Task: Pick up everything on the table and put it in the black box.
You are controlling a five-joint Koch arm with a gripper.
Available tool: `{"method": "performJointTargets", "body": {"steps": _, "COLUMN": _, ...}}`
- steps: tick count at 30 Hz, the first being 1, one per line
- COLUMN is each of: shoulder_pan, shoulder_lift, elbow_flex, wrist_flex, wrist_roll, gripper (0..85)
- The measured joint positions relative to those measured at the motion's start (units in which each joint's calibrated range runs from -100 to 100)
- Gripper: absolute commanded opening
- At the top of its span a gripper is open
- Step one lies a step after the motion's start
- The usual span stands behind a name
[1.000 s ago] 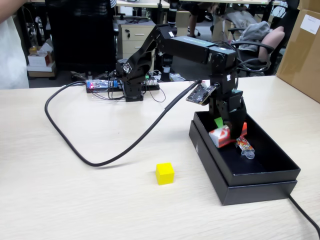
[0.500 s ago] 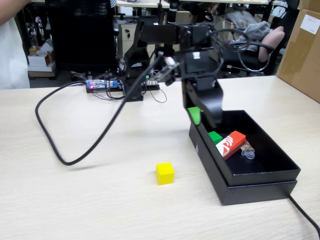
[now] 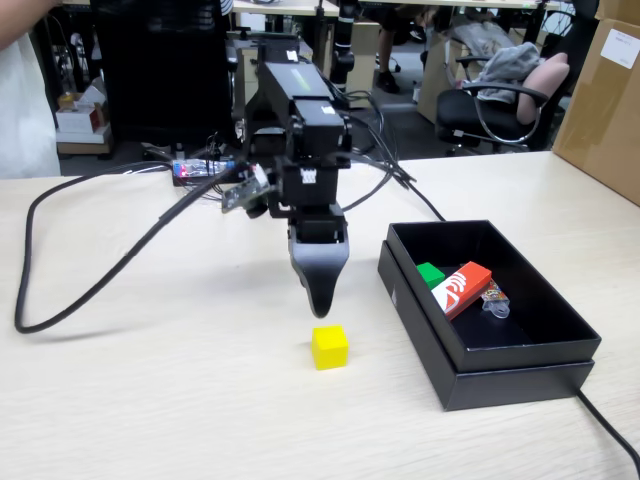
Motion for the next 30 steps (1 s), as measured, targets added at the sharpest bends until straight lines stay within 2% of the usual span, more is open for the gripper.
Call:
{"method": "performJointTargets", "body": {"steps": 8, "shoulder_pan": -0.3, "shoulder_lift": 10.8, "elbow_flex": 13.3, "wrist_flex": 0.0, "wrist_roll": -0.2, "gripper": 47.3}}
{"method": "performJointTargets", "body": {"steps": 18, "shoulder_pan": 0.5, "shoulder_lift": 21.3, "elbow_flex": 19.5, "wrist_flex": 0.0, "wrist_roll": -0.3, "gripper": 47.1}}
{"method": "performJointTargets", "body": {"steps": 24, "shoulder_pan": 0.8, "shoulder_lift": 26.7, "elbow_flex": 22.6, "wrist_flex": 0.0, "wrist_roll": -0.4, "gripper": 42.0}}
{"method": "performJointTargets", "body": {"steps": 26, "shoulder_pan": 0.9, "shoulder_lift": 27.4, "elbow_flex": 22.6, "wrist_flex": 0.0, "wrist_roll": -0.4, "gripper": 37.0}}
{"method": "performJointTargets", "body": {"steps": 28, "shoulder_pan": 1.0, "shoulder_lift": 27.5, "elbow_flex": 22.7, "wrist_flex": 0.0, "wrist_roll": -0.4, "gripper": 26.5}}
{"method": "performJointTargets", "body": {"steps": 29, "shoulder_pan": 1.0, "shoulder_lift": 27.6, "elbow_flex": 22.7, "wrist_flex": 0.0, "wrist_roll": -0.4, "gripper": 25.5}}
{"method": "performJointTargets", "body": {"steps": 30, "shoulder_pan": 1.1, "shoulder_lift": 28.0, "elbow_flex": 23.3, "wrist_flex": 0.0, "wrist_roll": -0.4, "gripper": 20.3}}
